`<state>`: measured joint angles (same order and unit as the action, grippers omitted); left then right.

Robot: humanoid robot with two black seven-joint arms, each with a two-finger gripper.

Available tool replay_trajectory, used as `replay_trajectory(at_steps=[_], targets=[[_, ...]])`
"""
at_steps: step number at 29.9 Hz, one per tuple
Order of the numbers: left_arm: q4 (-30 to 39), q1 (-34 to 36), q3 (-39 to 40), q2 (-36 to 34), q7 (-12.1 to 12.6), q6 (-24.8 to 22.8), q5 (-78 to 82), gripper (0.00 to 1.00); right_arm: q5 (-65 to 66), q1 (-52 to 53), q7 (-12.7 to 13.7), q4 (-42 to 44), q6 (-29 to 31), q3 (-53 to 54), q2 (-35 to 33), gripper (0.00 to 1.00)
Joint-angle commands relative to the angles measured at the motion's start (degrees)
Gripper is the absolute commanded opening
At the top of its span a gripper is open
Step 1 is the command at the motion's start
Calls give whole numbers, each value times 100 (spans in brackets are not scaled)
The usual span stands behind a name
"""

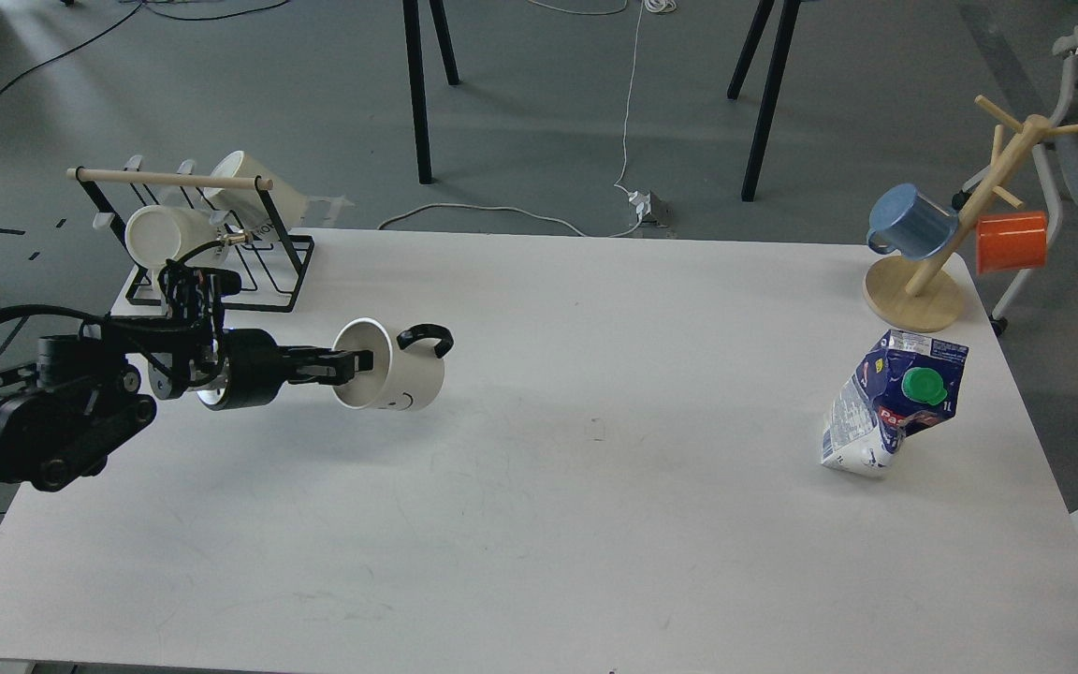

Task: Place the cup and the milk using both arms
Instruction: 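Grasp the white mug rim with the left gripper and lift it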

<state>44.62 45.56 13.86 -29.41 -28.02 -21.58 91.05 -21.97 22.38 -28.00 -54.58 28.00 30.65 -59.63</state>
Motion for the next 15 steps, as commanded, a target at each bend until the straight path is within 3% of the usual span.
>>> replay_trajectory(at_steps=[1, 8, 15], targets=[[-444, 58, -15, 698, 2, -101, 36, 1, -9, -58, 0, 8, 0, 2, -31, 98], [-1017, -12, -454, 1535, 2, -101, 449, 6, -18, -138, 0, 0, 0, 11, -48, 98], [-973, 5, -508, 1544, 2, -145, 423, 12, -18, -138, 0, 0, 0, 2, -40, 98]])
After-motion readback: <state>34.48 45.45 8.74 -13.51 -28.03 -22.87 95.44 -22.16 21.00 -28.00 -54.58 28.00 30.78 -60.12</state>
